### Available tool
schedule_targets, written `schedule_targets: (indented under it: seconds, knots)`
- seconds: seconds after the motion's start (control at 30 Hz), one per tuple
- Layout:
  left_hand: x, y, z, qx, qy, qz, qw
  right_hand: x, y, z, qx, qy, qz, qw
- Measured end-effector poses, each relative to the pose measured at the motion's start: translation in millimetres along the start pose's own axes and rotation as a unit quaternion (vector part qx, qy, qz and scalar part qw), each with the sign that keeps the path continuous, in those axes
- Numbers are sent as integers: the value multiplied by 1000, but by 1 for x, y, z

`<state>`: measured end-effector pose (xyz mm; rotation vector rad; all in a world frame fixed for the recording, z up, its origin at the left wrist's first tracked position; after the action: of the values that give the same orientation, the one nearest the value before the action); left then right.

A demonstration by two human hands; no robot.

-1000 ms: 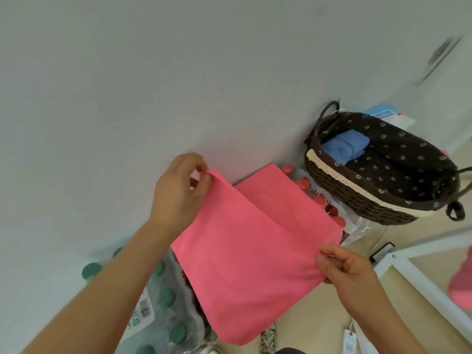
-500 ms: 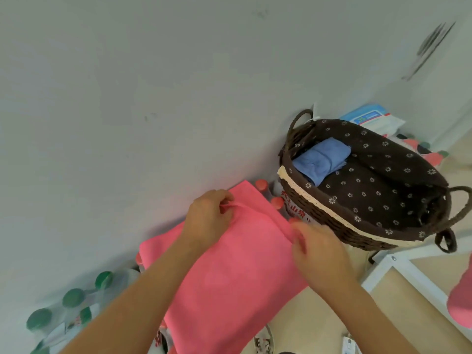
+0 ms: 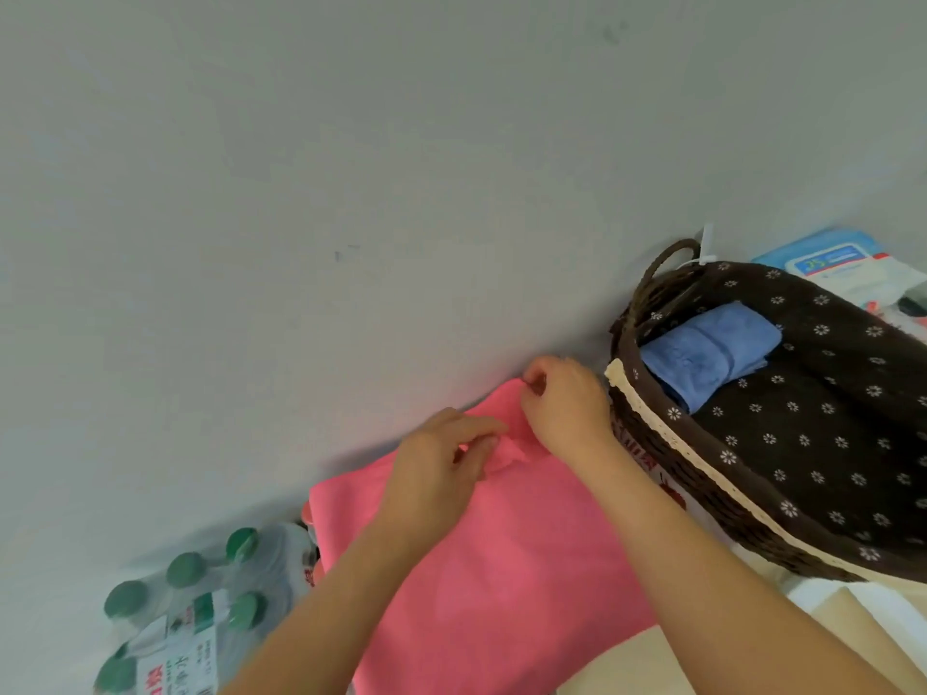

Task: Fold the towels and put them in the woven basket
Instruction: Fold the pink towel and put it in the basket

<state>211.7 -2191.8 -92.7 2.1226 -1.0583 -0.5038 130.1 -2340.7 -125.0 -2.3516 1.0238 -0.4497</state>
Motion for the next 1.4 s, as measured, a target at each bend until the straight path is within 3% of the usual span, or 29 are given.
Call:
schedule_targets:
  seconds: [0.17,0.3,0.5,0.87,1.07,1.13,1.23,1.3,1.4]
  knots:
    - [9,25,-17,-44,44,-32,998,-29,-19,-40,249,-4,9,969]
    - [10,50,-26,-53,42,-4,998,-51,-39,-66,346,-24,-14,938]
    - [1,61,-31,-63,64,34,995,-61,-42,-76,365,-16,-16,931]
    - [-9,68,-34,-58,73,32,995,-71,-49,-86,359,-28,-57,931]
    - [-11,59,-35,34,43,62,997,-68,-50,-91,323,-29,-76,943]
    - [-11,38,-34,122,-17,37,992,-65,-47,-94,338,-9,-62,939]
    - [-20,-11,-48,278,-80,-49,956,-60,-35,-97,384,32,-6,923]
    - [-35,-39,-70,330,-86,-98,935,-55,-24,-100,363,76,7,929]
    - [-56,-58,-108,317,-35,-94,943,-48,-16,-97,295,111,-9,949]
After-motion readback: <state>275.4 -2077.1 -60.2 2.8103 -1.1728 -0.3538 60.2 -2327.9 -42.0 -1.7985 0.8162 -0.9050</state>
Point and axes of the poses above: each hand's wrist, its own x-axis towards the middle knuckle, its own z-axis out of the palm, y = z × x, the point moved 6 cm from there along x, towards the middle knuckle, and after that the axes turned 11 degrees about -z, right-handed, at the moved point
